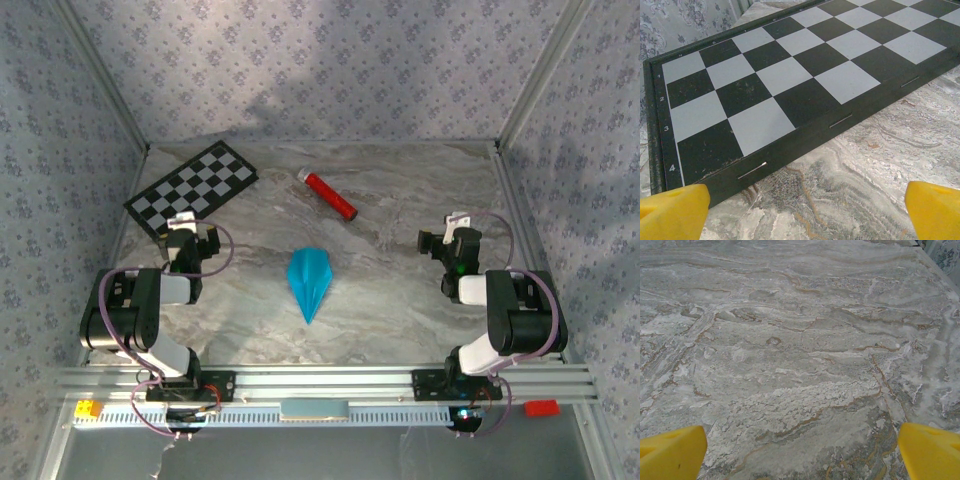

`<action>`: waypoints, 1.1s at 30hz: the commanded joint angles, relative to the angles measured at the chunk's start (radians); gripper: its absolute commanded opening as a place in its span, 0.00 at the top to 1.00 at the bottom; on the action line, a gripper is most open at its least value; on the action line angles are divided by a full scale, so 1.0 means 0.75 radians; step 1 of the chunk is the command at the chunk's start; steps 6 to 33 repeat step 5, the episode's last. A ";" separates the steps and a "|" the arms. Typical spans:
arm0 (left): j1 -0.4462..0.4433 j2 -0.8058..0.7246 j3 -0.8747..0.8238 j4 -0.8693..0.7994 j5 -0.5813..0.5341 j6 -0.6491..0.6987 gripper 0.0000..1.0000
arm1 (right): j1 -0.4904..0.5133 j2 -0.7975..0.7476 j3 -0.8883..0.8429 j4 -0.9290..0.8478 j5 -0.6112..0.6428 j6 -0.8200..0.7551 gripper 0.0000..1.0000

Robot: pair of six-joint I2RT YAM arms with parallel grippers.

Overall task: Fold a paper plane with a square sheet of paper (pick it up from the middle)
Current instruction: Reset both arms

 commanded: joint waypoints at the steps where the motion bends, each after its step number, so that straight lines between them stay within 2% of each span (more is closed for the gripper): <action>1: -0.003 -0.006 0.020 0.044 0.018 -0.014 0.00 | 0.004 0.006 0.028 0.035 0.019 -0.018 0.00; 33: -0.005 -0.006 0.020 0.044 0.018 -0.015 0.00 | 0.004 0.006 0.027 0.036 0.018 -0.018 0.00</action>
